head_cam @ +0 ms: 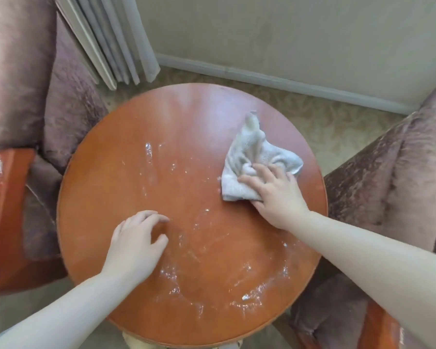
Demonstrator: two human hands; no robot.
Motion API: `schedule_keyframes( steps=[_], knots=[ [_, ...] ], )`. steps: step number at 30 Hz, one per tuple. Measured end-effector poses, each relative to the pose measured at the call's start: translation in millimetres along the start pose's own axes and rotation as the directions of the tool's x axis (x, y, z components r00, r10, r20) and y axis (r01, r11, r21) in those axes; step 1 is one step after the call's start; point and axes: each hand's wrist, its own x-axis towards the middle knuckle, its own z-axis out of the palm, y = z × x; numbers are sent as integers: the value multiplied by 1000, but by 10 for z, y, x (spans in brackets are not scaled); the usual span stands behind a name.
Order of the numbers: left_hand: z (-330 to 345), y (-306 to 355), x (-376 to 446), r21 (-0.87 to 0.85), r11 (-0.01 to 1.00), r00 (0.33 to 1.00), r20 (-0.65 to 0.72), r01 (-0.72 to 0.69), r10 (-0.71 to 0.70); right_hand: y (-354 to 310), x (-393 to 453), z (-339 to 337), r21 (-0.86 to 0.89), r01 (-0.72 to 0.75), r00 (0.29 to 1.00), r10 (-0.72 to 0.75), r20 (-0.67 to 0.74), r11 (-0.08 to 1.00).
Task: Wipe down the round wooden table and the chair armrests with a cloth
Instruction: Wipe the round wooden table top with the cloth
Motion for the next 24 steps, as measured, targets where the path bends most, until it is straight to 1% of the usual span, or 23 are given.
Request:
schedule_keyframes(
  steps=[1,2,3,4,5,6,7,8,9,10,12,13,14,15,16,17,18,19,20,21,22,23,24],
  knots=[
    [11,-26,-23,-17,1000,1000,-14,10,-10,190,-73,-103,-41,182,981,-178,75,983],
    [18,-60,-45,-27,999,999,-30,19,-20,397,-96,-221,-96,301,944,-282,173,949],
    [23,-94,-62,-36,999,998,-49,26,-28,574,-75,-317,-137,288,940,-253,229,948],
    [24,-125,-78,-42,999,997,-65,32,-35,703,-31,-371,-155,141,971,-106,217,978],
    [26,-153,-94,-44,998,996,-76,39,-42,747,17,-381,-94,-105,980,119,161,990],
    [30,-179,-107,-46,998,995,-84,45,-49,681,34,-336,39,-385,920,380,100,922],
    [38,-199,-116,-51,997,994,-93,52,-57,514,7,-262,191,-592,805,588,82,783],
    [45,-215,-125,-57,996,992,-102,64,-70,288,-73,-165,296,-680,718,691,84,671],
    [51,-222,-128,-65,995,991,-107,78,-85,23,-218,-65,356,-689,696,713,81,632],
    [59,-220,-126,-72,994,990,-103,88,-95,-242,-428,2,354,-636,743,668,41,686],
    [74,-212,-106,-72,994,993,-79,79,-85,-541,-900,39,188,-405,906,421,-48,895],
    [80,-205,-95,-71,995,995,-65,66,-70,-524,-1070,56,85,-292,952,298,-63,953],
    [78,-200,-81,-76,996,997,-57,52,-56,-432,-1138,52,16,-215,975,216,-55,976],
    [68,-199,-64,-84,996,997,-57,41,-45,-318,-1123,49,-8,-214,976,214,-32,977],
    [59,-197,-55,-91,995,997,-62,32,-38,-207,-1067,56,-4,-266,964,266,-9,964],
    [46,-198,-48,-98,995,997,-68,26,-32,-158,-995,53,43,-360,933,358,45,932],
    [26,-209,-44,-108,994,997,-77,24,-32,-188,-934,83,107,-473,881,468,69,874],
    [-2,-228,-41,-123,992,996,-86,28,-39,-316,-882,117,156,-580,813,580,52,799],
    [-33,-250,-43,-140,990,994,-95,36,-49,-529,-868,170,193,-679,723,691,11,708],
    [-56,-279,-56,-157,987,992,-105,47,-64,-785,-908,219,249,-745,633,774,-30,619],
    [-73,-313,-78,-175,983,991,-111,61,-81,-1056,-1006,284,313,-753,592,803,-63,579],
    [-84,-354,-103,-194,978,989,-112,74,-97,-1294,-1156,319,338,-710,630,772,-86,617],
    [-90,-401,-131,-204,975,989,-106,82,-105,-1450,-1332,354,309,-623,724,679,-122,719]
  ],
)
